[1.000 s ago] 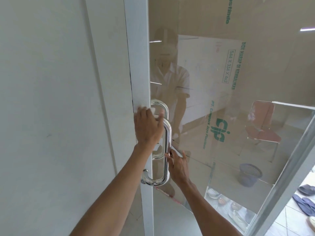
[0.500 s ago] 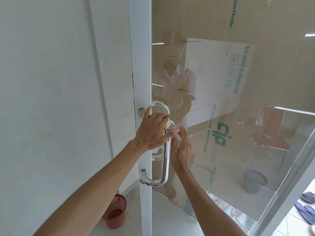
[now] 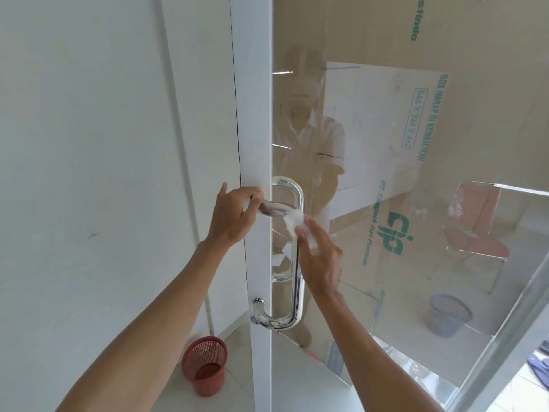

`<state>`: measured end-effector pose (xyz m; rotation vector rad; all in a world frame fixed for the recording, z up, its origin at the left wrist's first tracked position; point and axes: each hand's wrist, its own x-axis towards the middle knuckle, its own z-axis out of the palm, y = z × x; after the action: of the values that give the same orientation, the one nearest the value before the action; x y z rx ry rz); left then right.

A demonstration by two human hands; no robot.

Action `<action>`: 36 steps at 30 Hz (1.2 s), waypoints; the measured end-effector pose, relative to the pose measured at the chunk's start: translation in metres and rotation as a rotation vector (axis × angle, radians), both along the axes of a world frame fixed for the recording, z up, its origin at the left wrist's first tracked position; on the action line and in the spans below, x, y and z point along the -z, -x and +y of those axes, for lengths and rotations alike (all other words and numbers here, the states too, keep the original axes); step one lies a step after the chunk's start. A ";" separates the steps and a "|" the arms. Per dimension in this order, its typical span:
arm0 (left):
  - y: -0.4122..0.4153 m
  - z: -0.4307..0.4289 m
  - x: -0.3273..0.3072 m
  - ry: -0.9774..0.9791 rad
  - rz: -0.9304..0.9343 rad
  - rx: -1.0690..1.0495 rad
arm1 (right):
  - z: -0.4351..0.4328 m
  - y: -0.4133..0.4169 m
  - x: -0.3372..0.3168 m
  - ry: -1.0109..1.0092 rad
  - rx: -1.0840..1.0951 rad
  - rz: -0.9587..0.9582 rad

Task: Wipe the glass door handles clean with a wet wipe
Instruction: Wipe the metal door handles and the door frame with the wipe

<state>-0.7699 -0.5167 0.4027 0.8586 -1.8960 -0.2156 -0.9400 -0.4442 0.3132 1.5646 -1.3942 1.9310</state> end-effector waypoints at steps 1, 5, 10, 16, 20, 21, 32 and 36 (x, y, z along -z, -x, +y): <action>-0.003 -0.002 0.001 -0.016 -0.015 0.008 | 0.004 0.002 0.009 -0.016 0.018 -0.014; -0.008 -0.006 0.003 -0.003 -0.017 0.044 | 0.008 -0.003 0.014 -0.107 0.064 -0.095; -0.007 -0.009 0.003 0.026 -0.020 0.034 | -0.005 -0.008 -0.046 -0.120 0.047 0.176; -0.003 -0.012 0.004 0.019 0.007 0.021 | -0.012 0.003 -0.056 -0.260 0.126 0.355; -0.001 -0.013 0.004 0.002 0.046 0.028 | 0.000 -0.004 0.010 -0.418 0.130 -0.071; -0.001 -0.013 0.003 -0.003 0.048 0.030 | 0.003 -0.008 0.029 -0.485 0.128 -0.133; -0.003 -0.015 0.005 0.012 0.066 0.032 | -0.009 -0.013 -0.013 -0.429 0.197 -0.083; -0.002 -0.016 0.008 0.039 0.085 0.029 | -0.005 -0.018 0.016 -0.403 0.226 -0.094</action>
<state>-0.7678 -0.5323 0.3945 0.7844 -1.8284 -0.2286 -0.9218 -0.4490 0.2973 1.4066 -2.0036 1.6822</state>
